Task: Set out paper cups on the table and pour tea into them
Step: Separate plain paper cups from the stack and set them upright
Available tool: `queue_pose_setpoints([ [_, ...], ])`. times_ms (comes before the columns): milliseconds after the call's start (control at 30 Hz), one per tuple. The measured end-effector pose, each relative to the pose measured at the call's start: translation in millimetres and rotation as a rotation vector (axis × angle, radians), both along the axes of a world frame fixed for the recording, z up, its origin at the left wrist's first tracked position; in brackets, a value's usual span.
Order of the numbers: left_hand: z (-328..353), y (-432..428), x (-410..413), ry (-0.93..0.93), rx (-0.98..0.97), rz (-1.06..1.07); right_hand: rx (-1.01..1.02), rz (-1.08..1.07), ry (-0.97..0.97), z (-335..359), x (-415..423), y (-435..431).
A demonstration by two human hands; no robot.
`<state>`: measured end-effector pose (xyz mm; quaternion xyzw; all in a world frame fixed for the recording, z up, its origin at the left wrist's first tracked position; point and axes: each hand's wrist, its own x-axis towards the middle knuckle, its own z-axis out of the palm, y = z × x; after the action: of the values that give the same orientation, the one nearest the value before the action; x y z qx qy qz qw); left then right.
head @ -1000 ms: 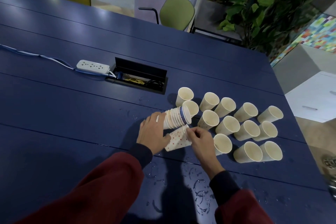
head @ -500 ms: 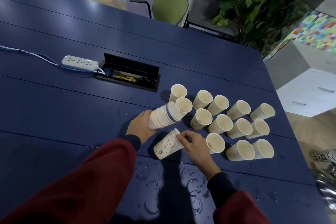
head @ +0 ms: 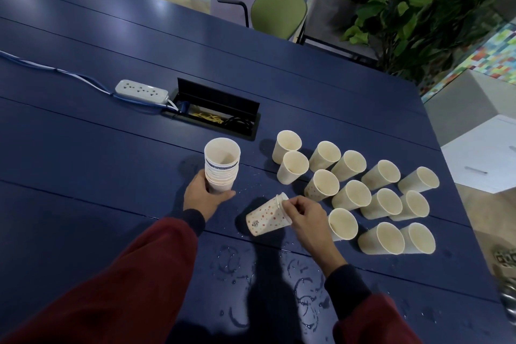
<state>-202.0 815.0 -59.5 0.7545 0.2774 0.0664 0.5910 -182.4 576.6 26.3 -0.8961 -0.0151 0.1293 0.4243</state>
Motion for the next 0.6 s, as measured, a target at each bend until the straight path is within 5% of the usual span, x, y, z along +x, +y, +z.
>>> queue_pose_setpoints([
  [233, -1, 1, -13, 0.059, 0.01, -0.054, -0.028, -0.023, -0.026, 4, -9, 1],
  [400, 14, -8, -27, 0.483, 0.081, -0.096, -0.033, -0.097, -0.036, 0, -11, 0],
  [533, 37, -44, -44, 0.309, -0.221, -0.349, -0.062, -0.154, -0.052, -1, -14, 4],
  [600, 48, -61, -43, 0.216, -0.06, -0.53, -0.073, -0.125, -0.059, -1, -16, 9],
])
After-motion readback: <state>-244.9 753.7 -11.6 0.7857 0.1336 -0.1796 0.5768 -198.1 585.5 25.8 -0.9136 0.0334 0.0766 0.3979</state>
